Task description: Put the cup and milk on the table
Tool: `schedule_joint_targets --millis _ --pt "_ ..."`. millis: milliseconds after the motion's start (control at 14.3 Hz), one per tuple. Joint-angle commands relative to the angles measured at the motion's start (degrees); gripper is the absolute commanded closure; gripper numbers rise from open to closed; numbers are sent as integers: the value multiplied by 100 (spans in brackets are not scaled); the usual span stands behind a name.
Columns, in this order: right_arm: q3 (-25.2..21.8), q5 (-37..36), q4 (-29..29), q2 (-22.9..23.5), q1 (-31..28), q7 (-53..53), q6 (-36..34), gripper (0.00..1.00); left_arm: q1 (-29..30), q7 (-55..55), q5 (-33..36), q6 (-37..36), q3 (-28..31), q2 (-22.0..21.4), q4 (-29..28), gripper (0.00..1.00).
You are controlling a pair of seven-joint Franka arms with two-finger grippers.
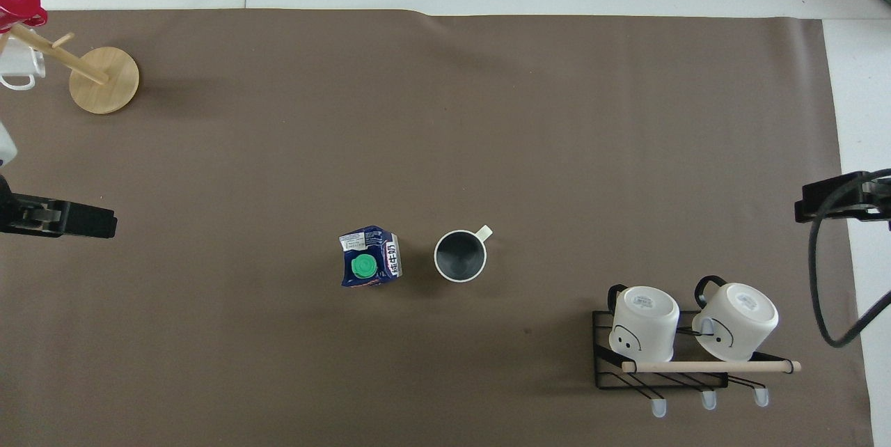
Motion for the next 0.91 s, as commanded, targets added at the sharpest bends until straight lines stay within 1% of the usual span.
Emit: schedule_joint_targets --millis 0,699,839 --pt "-7 26 3 -48 -34 -168 -39 0 113 16 60 -117 -61 3 114 0" --pt "-7 26 3 -48 -34 -159 -39 0 96 42 52 -170 -70 -15 87 0" --pt "-7 26 3 -48 -34 -168 -47 0 96 33 -79 -178 -61 -15 79 0"
